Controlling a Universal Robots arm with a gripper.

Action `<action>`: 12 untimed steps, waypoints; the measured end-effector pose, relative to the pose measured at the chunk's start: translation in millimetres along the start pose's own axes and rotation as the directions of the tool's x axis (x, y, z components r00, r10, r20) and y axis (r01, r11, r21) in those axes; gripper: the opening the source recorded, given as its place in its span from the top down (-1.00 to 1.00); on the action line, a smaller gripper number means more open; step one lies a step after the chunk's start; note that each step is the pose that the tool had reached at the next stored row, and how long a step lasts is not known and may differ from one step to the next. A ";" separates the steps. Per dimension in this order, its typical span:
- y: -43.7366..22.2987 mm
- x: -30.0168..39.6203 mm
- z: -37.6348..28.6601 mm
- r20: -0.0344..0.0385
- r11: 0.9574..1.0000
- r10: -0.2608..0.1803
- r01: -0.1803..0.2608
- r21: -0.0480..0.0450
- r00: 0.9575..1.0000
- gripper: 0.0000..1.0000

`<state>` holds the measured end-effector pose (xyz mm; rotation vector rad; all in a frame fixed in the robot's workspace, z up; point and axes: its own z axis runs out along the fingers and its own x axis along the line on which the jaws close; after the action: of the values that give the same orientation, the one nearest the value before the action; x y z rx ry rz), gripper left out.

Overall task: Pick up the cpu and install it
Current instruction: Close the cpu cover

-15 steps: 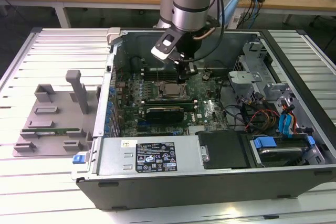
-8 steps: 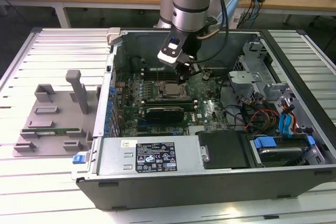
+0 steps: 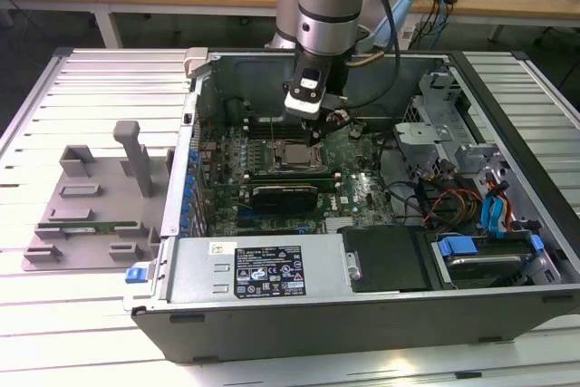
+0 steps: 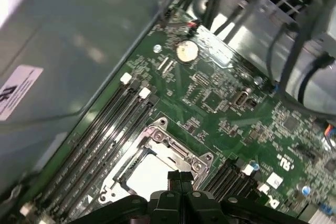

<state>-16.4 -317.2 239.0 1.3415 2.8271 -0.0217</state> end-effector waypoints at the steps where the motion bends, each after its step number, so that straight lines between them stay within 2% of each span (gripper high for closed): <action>1: 0.0 0.0 0.1 0.000 1.000 -0.018 0.018 0.000 1.000 0.79; 2: 0.0 0.0 0.1 0.000 0.999 -0.038 0.038 -0.001 0.999 0.79; 3: 0.0 0.0 0.3 0.001 0.996 -0.089 0.089 -0.001 0.996 0.79; 4: 0.0 0.0 0.5 0.002 0.990 -0.144 0.144 -0.002 0.990 0.79; 6: 0.0 0.0 0.7 0.003 0.975 -0.221 0.221 -0.003 0.975 0.79; 8: 0.0 0.0 0.8 0.004 0.961 -0.276 0.276 -0.003 0.961 0.79; 9: 0.0 0.0 0.8 0.004 0.956 -0.294 0.294 -0.003 0.956 0.79; 10: 0.0 0.0 0.9 0.005 0.947 -0.322 0.322 -0.003 0.947 0.79; 12: 0.0 0.0 0.9 0.005 0.933 -0.360 0.360 -0.003 0.933 0.79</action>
<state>-16.4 -317.2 238.1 0.8000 3.0217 -0.0219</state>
